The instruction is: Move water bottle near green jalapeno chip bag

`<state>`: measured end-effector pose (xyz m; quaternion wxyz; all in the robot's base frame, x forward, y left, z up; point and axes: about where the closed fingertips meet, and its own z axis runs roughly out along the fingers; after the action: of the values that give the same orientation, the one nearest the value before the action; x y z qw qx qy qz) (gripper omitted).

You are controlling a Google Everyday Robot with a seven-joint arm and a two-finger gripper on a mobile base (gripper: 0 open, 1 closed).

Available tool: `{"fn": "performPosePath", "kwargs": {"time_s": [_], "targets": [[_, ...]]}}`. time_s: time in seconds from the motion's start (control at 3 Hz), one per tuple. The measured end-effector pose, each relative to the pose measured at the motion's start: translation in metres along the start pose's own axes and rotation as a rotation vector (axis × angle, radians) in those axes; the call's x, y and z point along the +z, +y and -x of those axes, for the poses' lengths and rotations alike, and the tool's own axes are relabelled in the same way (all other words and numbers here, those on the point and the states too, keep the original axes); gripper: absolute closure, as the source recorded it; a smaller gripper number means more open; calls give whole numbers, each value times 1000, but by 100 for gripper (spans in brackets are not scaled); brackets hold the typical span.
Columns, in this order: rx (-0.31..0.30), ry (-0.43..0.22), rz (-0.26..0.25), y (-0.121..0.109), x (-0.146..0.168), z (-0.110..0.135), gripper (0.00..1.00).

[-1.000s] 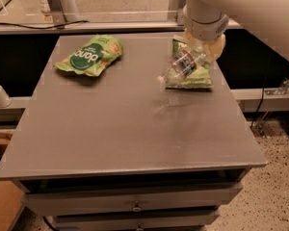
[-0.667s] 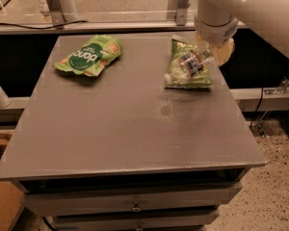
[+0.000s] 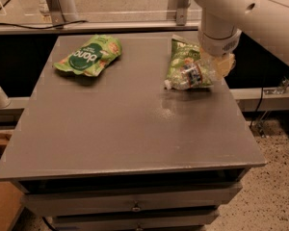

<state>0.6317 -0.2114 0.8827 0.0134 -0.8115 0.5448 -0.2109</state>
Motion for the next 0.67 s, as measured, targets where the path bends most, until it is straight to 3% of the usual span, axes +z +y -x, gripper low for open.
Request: {"fn": "performPosePath", "kwargs": {"time_s": [0.67], "targets": [[69, -58, 45, 22, 11, 20, 100]]}}
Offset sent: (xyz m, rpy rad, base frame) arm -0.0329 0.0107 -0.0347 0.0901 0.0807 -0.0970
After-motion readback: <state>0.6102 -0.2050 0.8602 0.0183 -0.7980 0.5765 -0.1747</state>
